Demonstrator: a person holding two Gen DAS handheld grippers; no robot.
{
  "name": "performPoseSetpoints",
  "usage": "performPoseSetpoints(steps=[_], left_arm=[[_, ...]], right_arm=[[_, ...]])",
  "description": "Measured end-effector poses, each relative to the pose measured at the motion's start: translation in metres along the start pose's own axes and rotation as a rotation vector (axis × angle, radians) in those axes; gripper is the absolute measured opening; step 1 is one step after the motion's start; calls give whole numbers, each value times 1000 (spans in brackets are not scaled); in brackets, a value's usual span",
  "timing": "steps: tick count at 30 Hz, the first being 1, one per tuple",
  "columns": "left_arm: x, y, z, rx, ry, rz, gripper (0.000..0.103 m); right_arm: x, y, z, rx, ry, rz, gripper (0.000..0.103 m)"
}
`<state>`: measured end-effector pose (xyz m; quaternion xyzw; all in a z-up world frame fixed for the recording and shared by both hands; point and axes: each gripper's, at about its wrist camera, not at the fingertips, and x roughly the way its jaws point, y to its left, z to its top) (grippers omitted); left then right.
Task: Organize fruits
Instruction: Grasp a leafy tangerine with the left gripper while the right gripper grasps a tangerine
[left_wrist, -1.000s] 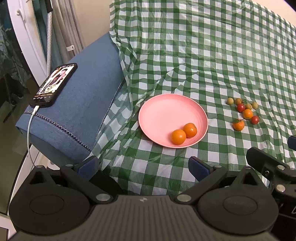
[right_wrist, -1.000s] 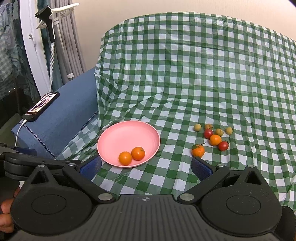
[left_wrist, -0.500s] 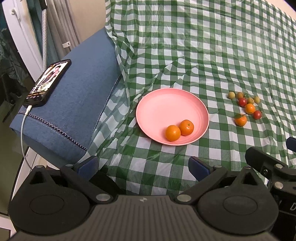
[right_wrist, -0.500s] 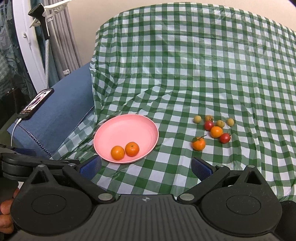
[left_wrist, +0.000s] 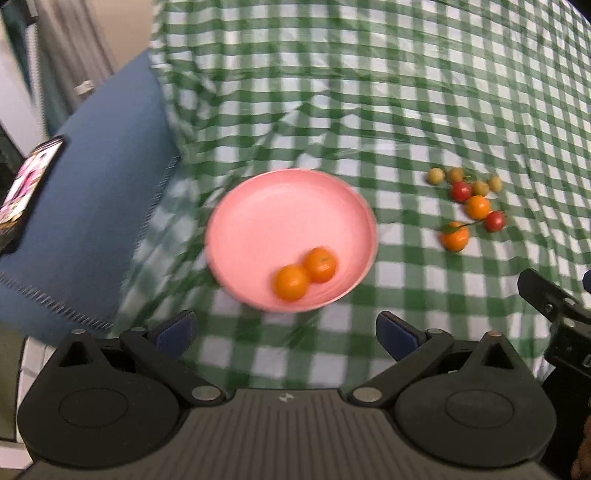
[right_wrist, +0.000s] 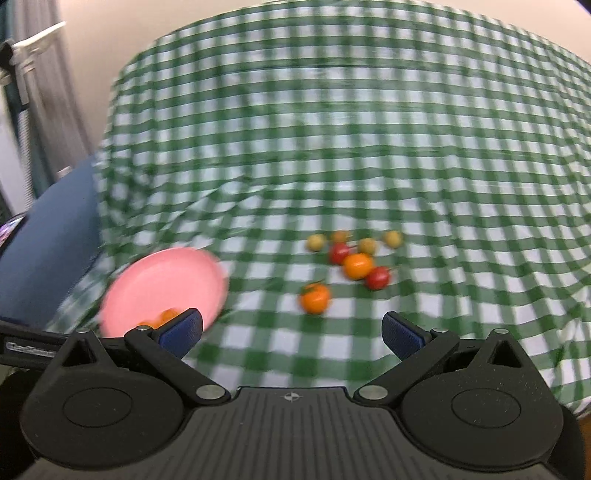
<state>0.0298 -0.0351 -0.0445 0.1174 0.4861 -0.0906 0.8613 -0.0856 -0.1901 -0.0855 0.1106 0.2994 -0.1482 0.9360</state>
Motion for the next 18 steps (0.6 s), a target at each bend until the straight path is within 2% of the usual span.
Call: performPoseSetpoints(steps=[5, 10, 14, 18], left_arm=[[29, -39, 45, 0, 37, -66, 103], [60, -81, 86, 53, 31, -50, 103], [88, -99, 103, 61, 65, -47, 103], [111, -107, 102, 101, 93, -61, 103]], right_arm=[[41, -42, 9, 34, -25, -70, 102], [101, -66, 19, -2, -12, -68, 102], [152, -71, 27, -51, 34, -38, 102], [190, -74, 29, -105, 71, -31, 102]])
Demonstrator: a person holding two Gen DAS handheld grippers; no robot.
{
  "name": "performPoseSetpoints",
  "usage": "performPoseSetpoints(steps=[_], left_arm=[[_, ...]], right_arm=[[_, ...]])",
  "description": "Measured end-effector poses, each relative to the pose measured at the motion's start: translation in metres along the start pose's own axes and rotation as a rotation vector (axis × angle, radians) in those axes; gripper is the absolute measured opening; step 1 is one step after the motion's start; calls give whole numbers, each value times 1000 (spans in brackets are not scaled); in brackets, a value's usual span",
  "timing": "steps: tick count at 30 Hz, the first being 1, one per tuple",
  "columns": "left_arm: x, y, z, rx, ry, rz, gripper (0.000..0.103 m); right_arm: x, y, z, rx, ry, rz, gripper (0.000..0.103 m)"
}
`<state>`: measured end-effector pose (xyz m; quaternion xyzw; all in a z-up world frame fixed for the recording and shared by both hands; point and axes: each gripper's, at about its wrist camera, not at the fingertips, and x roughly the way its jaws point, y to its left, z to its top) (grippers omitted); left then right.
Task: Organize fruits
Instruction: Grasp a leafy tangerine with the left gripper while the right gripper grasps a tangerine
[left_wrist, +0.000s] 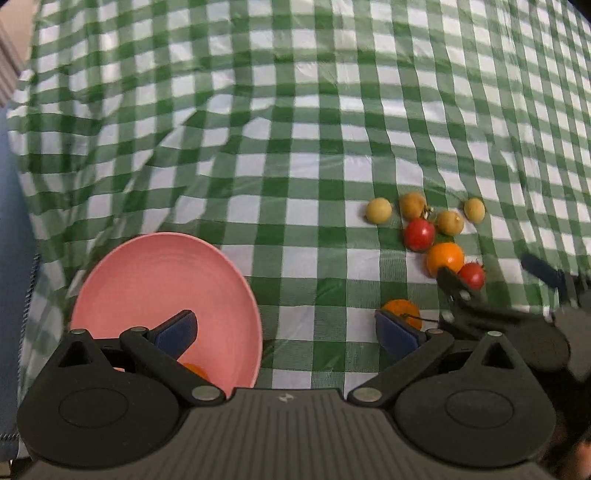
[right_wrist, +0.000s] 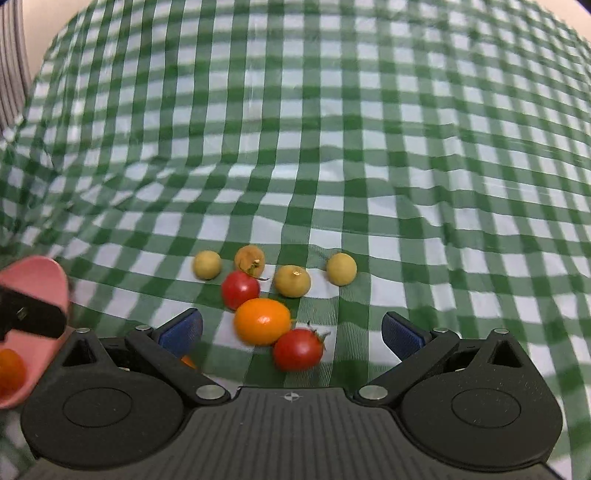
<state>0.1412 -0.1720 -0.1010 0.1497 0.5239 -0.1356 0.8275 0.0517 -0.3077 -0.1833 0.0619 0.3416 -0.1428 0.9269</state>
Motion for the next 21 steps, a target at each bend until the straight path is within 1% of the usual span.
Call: performPoseSetpoints(steps=[2, 6, 8, 10, 12, 14, 16, 17, 18, 19, 20, 21], left_arm=[[11, -3, -6, 29, 2, -17, 103], [29, -17, -13, 113, 25, -79, 103], [34, -29, -13, 158, 4, -91, 103], [40, -40, -12, 216, -10, -126, 103], [54, -51, -9, 268, 13, -154, 103], [65, -56, -7, 275, 38, -170, 103], [74, -56, -4, 255, 51, -195, 101], [75, -55, -3, 240, 55, -207, 98], [75, -54, -1, 227, 57, -224, 94], [75, -54, 0, 227, 57, -242, 85], [73, -54, -1, 239, 49, -252, 76], [70, -54, -2, 256, 38, -262, 56]], right_arm=[[11, -3, 0, -10, 18, 20, 102], [23, -8, 1, -8, 45, 47, 102], [30, -10, 2, -22, 54, 51, 102], [34, -13, 1, -39, 54, 62, 102], [40, -17, 0, -43, 64, 57, 102], [43, -18, -2, -47, 64, 53, 102], [44, -17, -2, -53, 56, 54, 102], [45, -16, -2, -54, 51, 56, 102], [46, -15, -2, -55, 46, 61, 101], [48, -12, -1, -60, 43, 67, 100], [50, -10, 0, -71, 43, 78, 94], [49, -7, -1, -96, 32, 95, 76]])
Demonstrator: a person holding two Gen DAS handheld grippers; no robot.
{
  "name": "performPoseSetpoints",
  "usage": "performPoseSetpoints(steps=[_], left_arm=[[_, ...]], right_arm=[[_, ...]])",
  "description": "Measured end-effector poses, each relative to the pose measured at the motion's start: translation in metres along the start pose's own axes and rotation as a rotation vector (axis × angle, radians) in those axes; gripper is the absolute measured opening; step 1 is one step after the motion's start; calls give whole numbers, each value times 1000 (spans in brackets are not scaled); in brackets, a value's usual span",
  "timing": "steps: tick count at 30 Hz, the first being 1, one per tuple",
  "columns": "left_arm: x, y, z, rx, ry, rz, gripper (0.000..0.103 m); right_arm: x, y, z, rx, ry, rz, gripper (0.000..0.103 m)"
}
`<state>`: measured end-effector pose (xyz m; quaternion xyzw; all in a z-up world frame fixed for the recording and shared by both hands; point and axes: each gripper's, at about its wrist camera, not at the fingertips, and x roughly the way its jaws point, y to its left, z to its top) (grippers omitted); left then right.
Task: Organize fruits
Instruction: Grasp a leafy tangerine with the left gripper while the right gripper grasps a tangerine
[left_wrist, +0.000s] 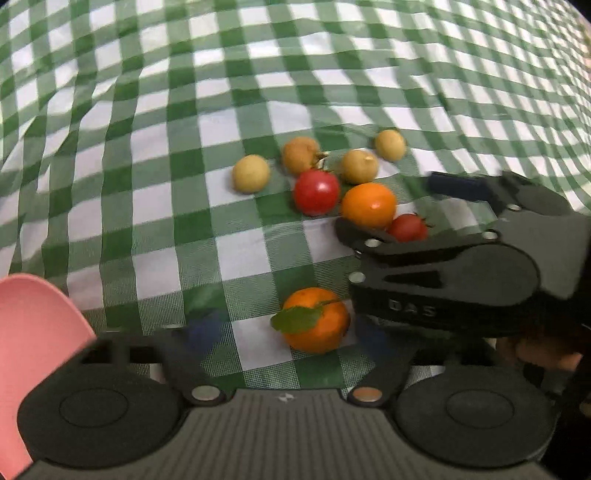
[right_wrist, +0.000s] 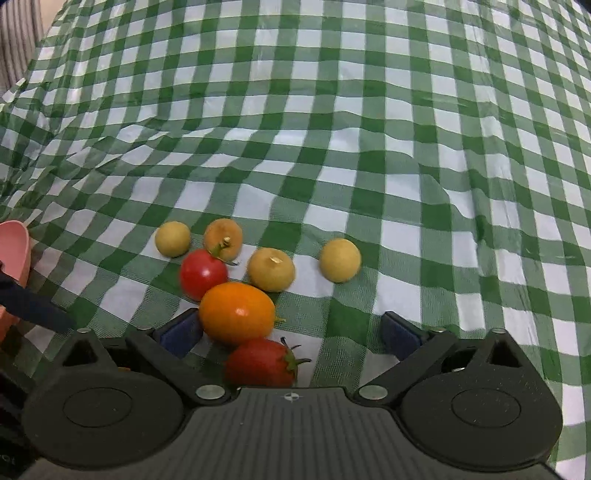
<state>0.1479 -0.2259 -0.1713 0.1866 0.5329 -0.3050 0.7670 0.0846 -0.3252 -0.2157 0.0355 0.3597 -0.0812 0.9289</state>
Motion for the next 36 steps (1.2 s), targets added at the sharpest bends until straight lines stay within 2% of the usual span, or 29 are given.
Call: performPoseSetpoints(steps=[1, 2, 5, 8, 9, 10, 11, 13, 16, 17, 19, 21, 23, 26, 28, 30, 32, 34, 36], left_arm=[[-3, -2, -1, 10, -8, -11, 42], [-5, -3, -3, 6, -19, -5, 42], [-13, 0, -11, -22, -49, 3, 42], [-27, 4, -18, -47, -90, 4, 42], [-34, 7, -19, -55, -105, -2, 42], [-41, 7, -22, -62, -120, -7, 42], [-49, 9, -24, -69, -139, -10, 42], [-60, 9, -29, -80, -169, -4, 42], [-60, 7, -32, -82, -152, 7, 42], [-60, 5, -32, -82, -148, 7, 42], [-55, 4, -30, -78, -153, 4, 42], [-46, 4, -26, -86, -139, 5, 42], [-36, 7, -24, -106, -123, -4, 42], [-20, 12, -17, -141, -101, -20, 42], [-10, 16, -14, -159, -87, -28, 42], [-4, 19, -13, -178, -94, -35, 43], [-4, 18, -11, -178, -109, -41, 52], [-4, 20, -9, -195, -111, -70, 75], [-4, 19, -9, -204, -116, -47, 84]], right_arm=[[-3, 3, 1, -33, -16, 8, 61], [-6, 7, 1, -62, -26, 7, 44], [-13, 3, 2, -31, -36, -3, 42], [-32, -10, 6, 33, -70, -52, 40], [-40, -15, 7, 58, -83, -62, 26], [-49, -20, 7, 87, -93, -73, 20], [-57, -24, 6, 110, -100, -85, 19], [-67, -26, 3, 109, -89, -107, 19], [-61, -26, -5, 95, -37, -138, 20], [-60, -29, -6, 115, -38, -122, 22], [-56, -34, -7, 151, -31, -106, 28], [-51, -34, -6, 142, -40, -110, 43], [-43, -34, -5, 118, -33, -116, 52], [-27, -34, -4, 91, -10, -108, 52], [-17, -34, -5, 79, 4, -104, 43], [-18, -31, -7, 53, -6, -118, 41], [-20, -28, -10, 42, -9, -118, 41], [-24, -29, -15, 52, -18, -122, 41], [-25, -29, -19, 70, -19, -137, 48]])
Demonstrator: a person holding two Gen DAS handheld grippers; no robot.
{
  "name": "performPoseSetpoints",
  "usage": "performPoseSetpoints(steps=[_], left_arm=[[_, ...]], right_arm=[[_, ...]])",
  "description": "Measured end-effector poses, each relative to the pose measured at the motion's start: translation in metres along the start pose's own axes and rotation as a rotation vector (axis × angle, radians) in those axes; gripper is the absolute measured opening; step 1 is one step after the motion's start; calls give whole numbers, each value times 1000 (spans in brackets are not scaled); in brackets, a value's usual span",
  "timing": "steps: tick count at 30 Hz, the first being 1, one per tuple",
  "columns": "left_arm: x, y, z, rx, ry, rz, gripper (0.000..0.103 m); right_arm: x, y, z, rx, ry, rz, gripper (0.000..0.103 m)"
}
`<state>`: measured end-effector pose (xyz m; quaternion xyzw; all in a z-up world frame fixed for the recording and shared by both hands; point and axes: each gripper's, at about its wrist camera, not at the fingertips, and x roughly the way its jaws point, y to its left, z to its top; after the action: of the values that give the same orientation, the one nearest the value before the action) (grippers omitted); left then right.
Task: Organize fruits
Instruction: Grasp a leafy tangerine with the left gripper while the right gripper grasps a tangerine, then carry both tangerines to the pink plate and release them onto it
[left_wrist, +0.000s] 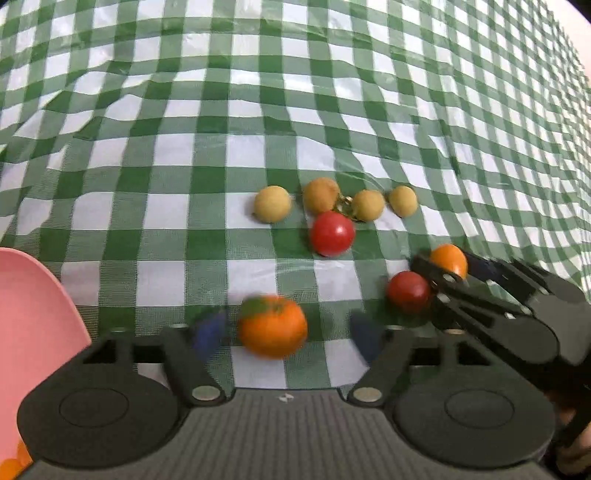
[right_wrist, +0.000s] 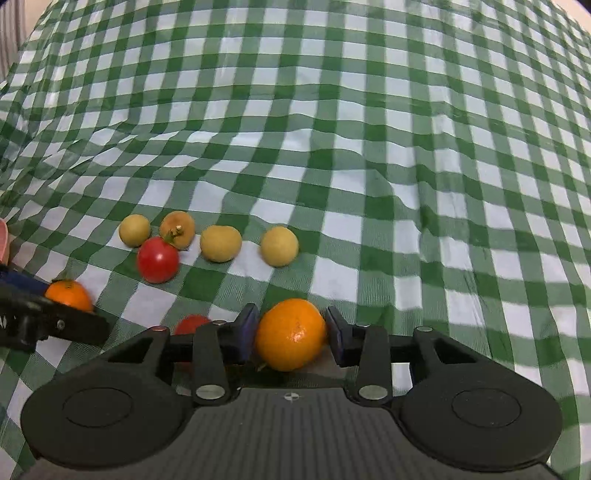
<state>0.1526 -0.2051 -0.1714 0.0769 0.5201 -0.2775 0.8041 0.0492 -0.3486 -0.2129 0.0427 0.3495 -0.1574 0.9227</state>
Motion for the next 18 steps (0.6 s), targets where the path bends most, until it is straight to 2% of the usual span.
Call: performPoseSetpoints(steps=[5, 6, 7, 8, 9, 13, 18], left_arm=[[0, 2, -4, -1, 4, 8, 83], [0, 1, -5, 5, 11, 15, 80], [-1, 0, -7, 10, 13, 22, 72], [-2, -1, -9, 18, 11, 25, 63], [-4, -1, -10, 23, 11, 26, 42], [-15, 2, -11, -5, -4, 38, 41], [-54, -3, -16, 1, -71, 65, 41]], right_arm=[[-7, -4, -7, 12, 7, -18, 50], [-8, -3, -6, 8, 12, -22, 50], [-8, -3, -6, 5, 16, -24, 49], [-9, -2, -6, 2, 16, -14, 37], [-10, 0, -6, -4, 11, -12, 36], [-17, 1, -5, 7, -9, -43, 36], [-57, 1, -1, 45, -65, -64, 36]])
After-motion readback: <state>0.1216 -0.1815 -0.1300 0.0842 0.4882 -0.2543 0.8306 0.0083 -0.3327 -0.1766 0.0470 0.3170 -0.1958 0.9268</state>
